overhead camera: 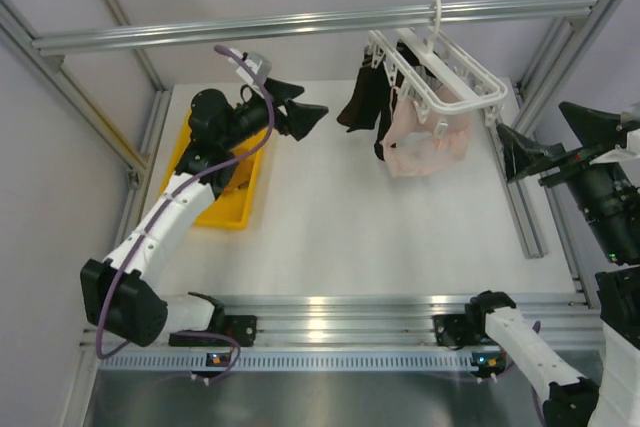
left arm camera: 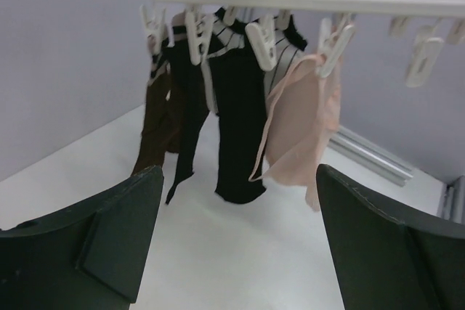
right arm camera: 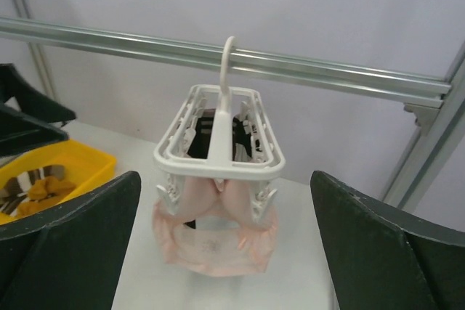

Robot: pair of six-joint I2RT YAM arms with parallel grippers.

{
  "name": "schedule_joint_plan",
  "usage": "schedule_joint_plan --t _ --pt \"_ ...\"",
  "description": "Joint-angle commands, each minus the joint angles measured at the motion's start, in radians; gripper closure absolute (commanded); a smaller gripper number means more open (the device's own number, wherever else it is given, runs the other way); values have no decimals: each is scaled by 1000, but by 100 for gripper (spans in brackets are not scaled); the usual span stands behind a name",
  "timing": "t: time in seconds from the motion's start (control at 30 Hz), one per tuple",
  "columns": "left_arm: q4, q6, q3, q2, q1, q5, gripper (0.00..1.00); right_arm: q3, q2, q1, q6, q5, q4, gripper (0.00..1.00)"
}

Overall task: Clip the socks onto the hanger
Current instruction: Open the clamp at the hanger.

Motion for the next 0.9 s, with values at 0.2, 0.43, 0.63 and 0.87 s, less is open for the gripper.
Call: schedule_joint_plan --t 0.2,0.43,0.63,0.87 --pt "581 -176 84 191 -215 173 19 -11 -26 -207 230 -451 -41 5" --pt "630 -156 122 280 -313 118 19 -75 -17 -293 328 -594 8 16" --pt "663 -152 182 358 -364 129 17 -132 20 -293 360 -605 85 21" --pt "666 -133 233 429 -373 70 16 -80 102 -292 333 -634 117 24"
